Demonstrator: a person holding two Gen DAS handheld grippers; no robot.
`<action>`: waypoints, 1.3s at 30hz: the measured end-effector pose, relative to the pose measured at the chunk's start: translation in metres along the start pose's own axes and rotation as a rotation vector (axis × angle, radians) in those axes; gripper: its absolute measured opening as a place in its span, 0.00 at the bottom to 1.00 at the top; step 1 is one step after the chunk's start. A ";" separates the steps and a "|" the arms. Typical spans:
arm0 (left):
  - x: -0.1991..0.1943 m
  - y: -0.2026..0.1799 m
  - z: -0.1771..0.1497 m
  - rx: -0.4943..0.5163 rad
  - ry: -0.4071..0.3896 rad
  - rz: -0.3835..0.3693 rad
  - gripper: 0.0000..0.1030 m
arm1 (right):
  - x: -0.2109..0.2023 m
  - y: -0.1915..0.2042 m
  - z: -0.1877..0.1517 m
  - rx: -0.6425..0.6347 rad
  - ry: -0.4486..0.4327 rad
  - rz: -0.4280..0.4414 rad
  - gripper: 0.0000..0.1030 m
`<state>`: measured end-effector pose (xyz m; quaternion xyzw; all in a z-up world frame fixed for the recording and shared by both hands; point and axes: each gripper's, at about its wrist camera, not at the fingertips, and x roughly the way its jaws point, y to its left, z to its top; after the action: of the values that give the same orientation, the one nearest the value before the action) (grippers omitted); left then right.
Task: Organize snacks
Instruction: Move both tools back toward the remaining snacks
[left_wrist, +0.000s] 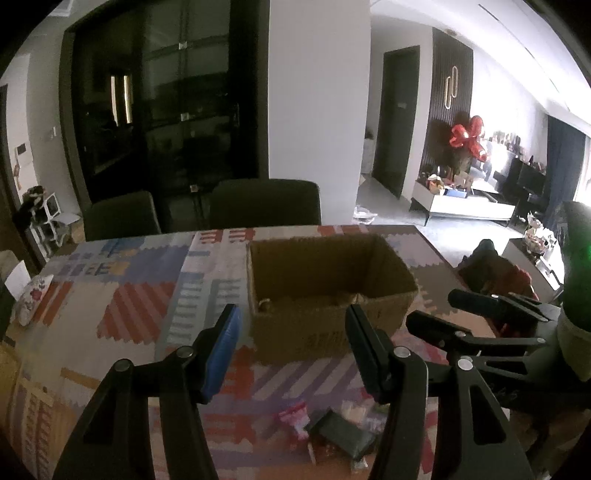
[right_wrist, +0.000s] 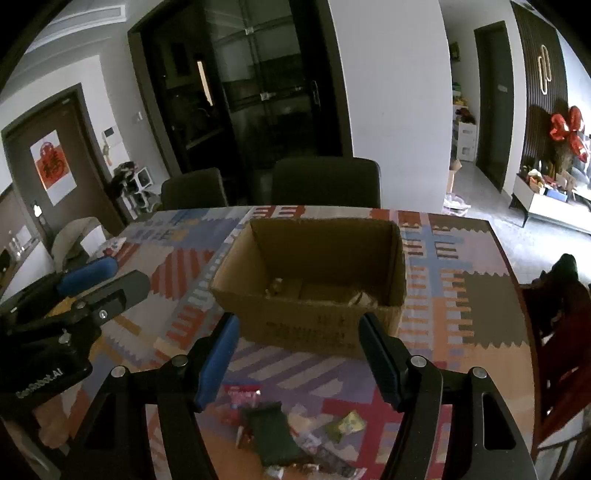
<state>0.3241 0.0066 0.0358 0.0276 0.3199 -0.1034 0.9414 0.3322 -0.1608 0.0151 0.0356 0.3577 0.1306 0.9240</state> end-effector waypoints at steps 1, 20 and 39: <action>0.000 0.001 -0.006 -0.001 0.006 0.002 0.56 | 0.000 0.001 -0.004 -0.003 -0.001 0.000 0.66; 0.011 0.017 -0.095 -0.011 0.132 -0.062 0.56 | 0.027 0.031 -0.080 -0.048 0.154 0.031 0.66; 0.058 0.033 -0.150 0.003 0.262 -0.186 0.53 | 0.063 0.048 -0.135 -0.086 0.207 -0.005 0.66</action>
<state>0.2868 0.0464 -0.1190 0.0127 0.4408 -0.1862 0.8780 0.2761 -0.1010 -0.1189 -0.0188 0.4451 0.1468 0.8832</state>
